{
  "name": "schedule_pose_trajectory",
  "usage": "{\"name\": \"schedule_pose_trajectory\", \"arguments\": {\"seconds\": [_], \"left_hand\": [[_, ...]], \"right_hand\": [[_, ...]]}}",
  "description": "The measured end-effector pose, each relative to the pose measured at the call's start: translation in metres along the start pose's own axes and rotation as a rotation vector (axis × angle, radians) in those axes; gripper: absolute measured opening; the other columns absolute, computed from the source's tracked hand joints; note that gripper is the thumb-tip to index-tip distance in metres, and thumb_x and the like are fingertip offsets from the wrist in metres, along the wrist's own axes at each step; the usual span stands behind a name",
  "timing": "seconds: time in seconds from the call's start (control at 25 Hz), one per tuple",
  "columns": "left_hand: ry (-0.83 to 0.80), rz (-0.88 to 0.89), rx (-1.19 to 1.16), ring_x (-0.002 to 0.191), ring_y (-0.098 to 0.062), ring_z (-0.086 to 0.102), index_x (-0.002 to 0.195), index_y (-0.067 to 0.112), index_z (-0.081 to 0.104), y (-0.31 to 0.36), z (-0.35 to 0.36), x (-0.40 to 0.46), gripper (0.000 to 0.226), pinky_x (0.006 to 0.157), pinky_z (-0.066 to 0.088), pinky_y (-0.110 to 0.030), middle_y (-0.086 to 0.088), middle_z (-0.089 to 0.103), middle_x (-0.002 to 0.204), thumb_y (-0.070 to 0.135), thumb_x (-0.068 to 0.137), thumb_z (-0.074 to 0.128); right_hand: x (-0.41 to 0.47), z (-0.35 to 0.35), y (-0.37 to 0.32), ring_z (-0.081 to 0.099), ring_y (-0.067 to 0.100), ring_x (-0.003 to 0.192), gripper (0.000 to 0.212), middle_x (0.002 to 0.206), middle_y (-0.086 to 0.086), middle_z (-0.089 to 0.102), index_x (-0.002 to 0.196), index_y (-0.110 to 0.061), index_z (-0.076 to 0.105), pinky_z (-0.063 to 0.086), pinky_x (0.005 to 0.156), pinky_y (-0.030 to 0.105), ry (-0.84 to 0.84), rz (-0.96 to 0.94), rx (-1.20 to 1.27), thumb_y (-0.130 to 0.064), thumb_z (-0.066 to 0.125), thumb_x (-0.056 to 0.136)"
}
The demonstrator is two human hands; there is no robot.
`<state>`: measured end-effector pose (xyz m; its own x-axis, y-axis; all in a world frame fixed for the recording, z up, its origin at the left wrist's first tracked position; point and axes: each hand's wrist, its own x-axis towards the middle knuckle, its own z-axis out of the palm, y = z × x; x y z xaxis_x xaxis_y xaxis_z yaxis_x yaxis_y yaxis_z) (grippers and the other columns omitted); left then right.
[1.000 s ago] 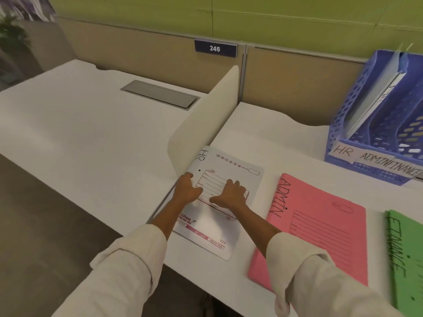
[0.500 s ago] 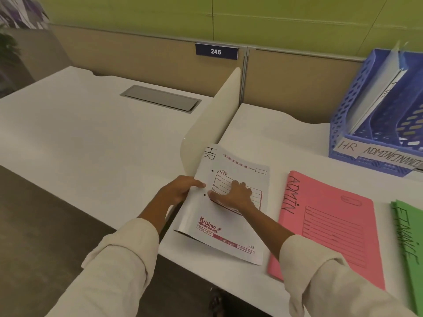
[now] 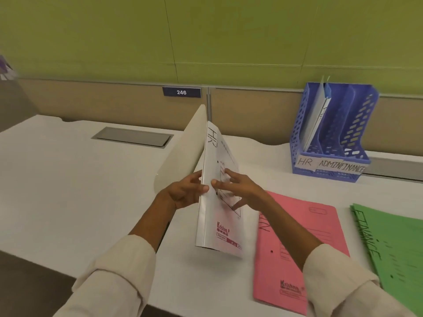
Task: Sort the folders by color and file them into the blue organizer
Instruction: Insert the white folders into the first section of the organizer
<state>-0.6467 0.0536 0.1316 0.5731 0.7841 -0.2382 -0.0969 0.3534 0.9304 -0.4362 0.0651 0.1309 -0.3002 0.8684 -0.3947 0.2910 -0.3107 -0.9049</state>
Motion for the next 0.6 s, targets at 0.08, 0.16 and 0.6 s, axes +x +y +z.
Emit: {"name": "schedule_pose_trajectory", "arguments": {"seconds": [0.08,0.16,0.6], "left_hand": [[-0.057,0.031,0.036,0.126,-0.049,0.047,0.146,0.012,0.038,0.022,0.015,0.020,0.096,0.104,0.038,-0.065,-0.026,0.046,0.143,0.019,0.064,0.088],[-0.105,0.058,0.074,0.127,-0.048,0.046,0.146,0.013,0.037,0.044,0.036,0.041,0.099,0.105,0.035,-0.067,-0.024,0.047,0.143,0.020,0.063,0.089],[-0.372,0.195,0.357,0.124,-0.039,0.055,0.145,0.016,0.038,0.100,0.193,0.149,0.095,0.101,0.045,-0.061,-0.019,0.053,0.139,0.020,0.065,0.088]], "right_hand": [[-0.012,-0.027,-0.016,0.048,0.036,0.129,0.125,0.151,0.002,0.040,0.153,-0.033,0.026,0.058,0.078,0.055,0.023,-0.048,0.069,-0.064,0.087,0.049],[-0.024,-0.054,-0.028,0.049,0.038,0.128,0.120,0.150,0.004,0.043,0.151,-0.033,0.028,0.057,0.079,0.058,0.065,-0.075,0.110,-0.062,0.087,0.052],[-0.108,-0.223,-0.013,0.057,0.033,0.122,0.101,0.139,0.003,0.056,0.143,-0.030,0.045,0.057,0.081,0.059,0.320,-0.266,0.204,-0.055,0.090,0.055]]}}
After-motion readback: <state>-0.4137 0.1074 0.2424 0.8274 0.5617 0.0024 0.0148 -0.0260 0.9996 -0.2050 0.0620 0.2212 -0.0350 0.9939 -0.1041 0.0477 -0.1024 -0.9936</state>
